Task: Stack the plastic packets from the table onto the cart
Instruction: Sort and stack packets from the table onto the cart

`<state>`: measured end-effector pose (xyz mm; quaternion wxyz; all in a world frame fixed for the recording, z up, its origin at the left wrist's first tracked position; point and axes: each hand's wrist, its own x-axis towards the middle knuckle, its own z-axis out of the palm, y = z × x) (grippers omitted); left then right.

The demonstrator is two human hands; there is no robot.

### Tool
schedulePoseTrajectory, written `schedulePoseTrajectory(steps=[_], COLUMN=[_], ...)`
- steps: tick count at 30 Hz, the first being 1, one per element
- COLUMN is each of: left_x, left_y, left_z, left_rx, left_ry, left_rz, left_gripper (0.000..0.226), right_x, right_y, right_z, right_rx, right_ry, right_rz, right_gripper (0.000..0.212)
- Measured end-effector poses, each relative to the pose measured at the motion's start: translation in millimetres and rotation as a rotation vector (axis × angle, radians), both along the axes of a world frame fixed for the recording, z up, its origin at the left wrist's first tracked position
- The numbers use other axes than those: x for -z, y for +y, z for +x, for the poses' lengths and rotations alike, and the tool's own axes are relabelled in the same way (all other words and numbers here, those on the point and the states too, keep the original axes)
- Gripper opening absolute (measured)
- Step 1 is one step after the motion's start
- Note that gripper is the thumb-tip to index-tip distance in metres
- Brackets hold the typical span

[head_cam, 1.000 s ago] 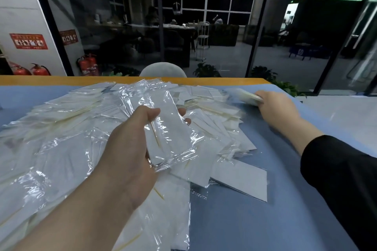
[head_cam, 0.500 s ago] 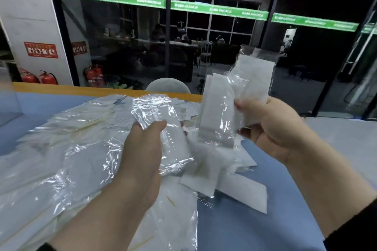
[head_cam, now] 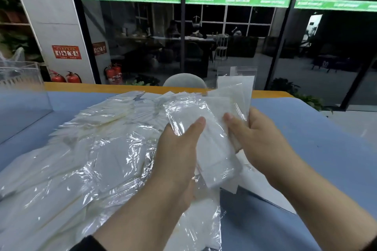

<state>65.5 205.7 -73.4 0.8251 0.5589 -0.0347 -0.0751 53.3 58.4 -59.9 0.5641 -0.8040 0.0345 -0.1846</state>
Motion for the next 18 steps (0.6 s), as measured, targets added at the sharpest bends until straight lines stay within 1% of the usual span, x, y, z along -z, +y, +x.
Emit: schedulePoseTrajectory(steps=[4, 7, 9, 11, 14, 18], left_x=[-1, -2, 0, 2, 5, 6], left_y=[0, -1, -2, -2, -1, 4], left_z=[2, 2, 1, 1, 5, 11], left_rx=[-0.019, -0.008, 0.025, 0.047, 0.021, -0.075], left_ry=[-0.003, -0.009, -0.023, -0.027, -0.018, -0.007], left_rz=[-0.072, -0.105, -0.084, -0.072, -0.103, -0.123], left_gripper=[0.023, 0.022, 0.024, 0.026, 0.028, 0.031], right_x=[-6, -5, -1, 1, 0, -8], right_y=[-9, -7, -2, 2, -5, -16], right_z=[-3, -5, -4, -3, -2, -6], right_rx=[0.136, 0.074, 0.001, -0.022, 0.096, 0.195], right_ry=[-0.124, -0.106, -0.069, -0.073, -0.164, -0.316], right_rz=[0.069, 0.111, 0.091, 0.077, 0.073, 0.06], right_gripper=[0.016, 0.014, 0.011, 0.011, 0.017, 0.01])
